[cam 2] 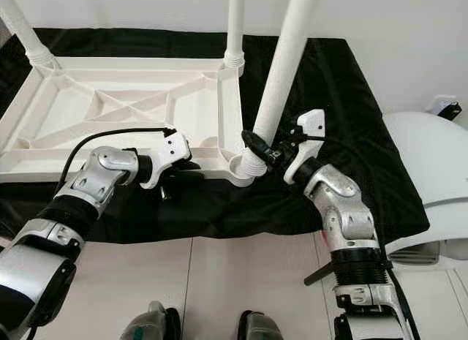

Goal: Building children table

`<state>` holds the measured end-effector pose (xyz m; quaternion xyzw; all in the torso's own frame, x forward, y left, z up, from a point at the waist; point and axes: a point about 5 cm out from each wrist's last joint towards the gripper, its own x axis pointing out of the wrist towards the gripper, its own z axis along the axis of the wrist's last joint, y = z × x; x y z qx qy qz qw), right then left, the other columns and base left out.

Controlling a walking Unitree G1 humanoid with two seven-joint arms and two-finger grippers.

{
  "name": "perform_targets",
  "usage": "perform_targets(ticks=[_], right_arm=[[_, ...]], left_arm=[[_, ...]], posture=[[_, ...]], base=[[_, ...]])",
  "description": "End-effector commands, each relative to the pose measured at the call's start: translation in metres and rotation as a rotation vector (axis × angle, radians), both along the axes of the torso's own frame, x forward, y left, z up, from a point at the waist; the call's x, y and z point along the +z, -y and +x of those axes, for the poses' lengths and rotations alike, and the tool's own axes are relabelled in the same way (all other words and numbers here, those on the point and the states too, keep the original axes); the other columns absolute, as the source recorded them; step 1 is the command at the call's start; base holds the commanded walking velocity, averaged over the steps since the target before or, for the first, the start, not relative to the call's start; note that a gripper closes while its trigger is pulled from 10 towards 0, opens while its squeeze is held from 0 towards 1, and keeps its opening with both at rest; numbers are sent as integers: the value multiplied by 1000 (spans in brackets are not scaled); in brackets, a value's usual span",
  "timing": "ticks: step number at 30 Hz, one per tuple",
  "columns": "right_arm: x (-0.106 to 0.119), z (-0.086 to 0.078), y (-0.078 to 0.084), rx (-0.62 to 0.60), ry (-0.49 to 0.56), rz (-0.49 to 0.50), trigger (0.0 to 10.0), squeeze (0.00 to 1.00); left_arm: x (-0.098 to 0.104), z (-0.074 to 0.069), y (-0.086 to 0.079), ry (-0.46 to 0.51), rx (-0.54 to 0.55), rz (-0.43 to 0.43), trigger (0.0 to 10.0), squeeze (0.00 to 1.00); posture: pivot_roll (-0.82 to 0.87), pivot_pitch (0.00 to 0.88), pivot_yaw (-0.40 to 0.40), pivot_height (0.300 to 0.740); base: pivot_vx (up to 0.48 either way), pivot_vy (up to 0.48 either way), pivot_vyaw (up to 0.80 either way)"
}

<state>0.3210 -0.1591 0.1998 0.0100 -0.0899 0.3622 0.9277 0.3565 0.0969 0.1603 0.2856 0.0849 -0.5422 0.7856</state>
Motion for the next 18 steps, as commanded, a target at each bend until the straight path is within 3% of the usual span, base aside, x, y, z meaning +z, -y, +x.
perform_targets(ticks=[1,8,18], right_arm=[[-4,2,-6,29,-11,-23,10000,0],[-4,9,-12,71,-22,-20,10000,0],[-13,3,-8,87,-14,-30,10000,0]], left_arm=[[-1,-8,7,-43,-87,-24,10000,0],[0,-13,12,-33,-104,-29,10000,0],[2,-15,14,-33,-99,-32,10000,0]], posture=[[-6,71,-32,740],[-4,72,-37,740],[-9,83,-35,740]], base=[[0,0,0],[0,0,0],[0,0,0]])
